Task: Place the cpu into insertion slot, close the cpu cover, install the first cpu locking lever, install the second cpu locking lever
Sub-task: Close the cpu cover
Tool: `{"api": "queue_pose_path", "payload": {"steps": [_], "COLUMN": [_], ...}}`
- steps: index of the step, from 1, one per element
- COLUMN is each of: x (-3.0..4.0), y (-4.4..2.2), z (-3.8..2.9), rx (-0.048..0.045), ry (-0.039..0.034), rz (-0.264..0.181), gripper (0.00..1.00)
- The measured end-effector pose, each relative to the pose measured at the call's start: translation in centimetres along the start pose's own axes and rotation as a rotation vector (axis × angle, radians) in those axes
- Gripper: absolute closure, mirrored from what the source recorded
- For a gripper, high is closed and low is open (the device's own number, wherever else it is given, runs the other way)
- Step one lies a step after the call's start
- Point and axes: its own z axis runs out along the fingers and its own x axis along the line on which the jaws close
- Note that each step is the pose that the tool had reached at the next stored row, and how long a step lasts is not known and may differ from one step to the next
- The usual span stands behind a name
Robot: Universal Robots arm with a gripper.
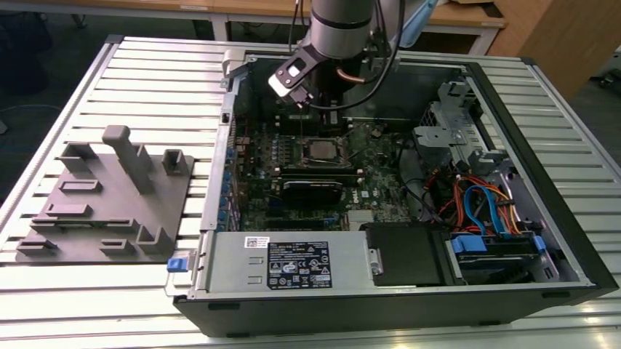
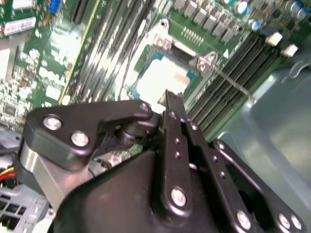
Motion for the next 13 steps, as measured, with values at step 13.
{"api": "queue_pose_path", "payload": {"steps": [13], "x": [0.02], "y": [0.01], "z": [-0.71], "rx": [0.0], "ry": [-0.0001], "rz": [0.0], "gripper": [0.9]}}
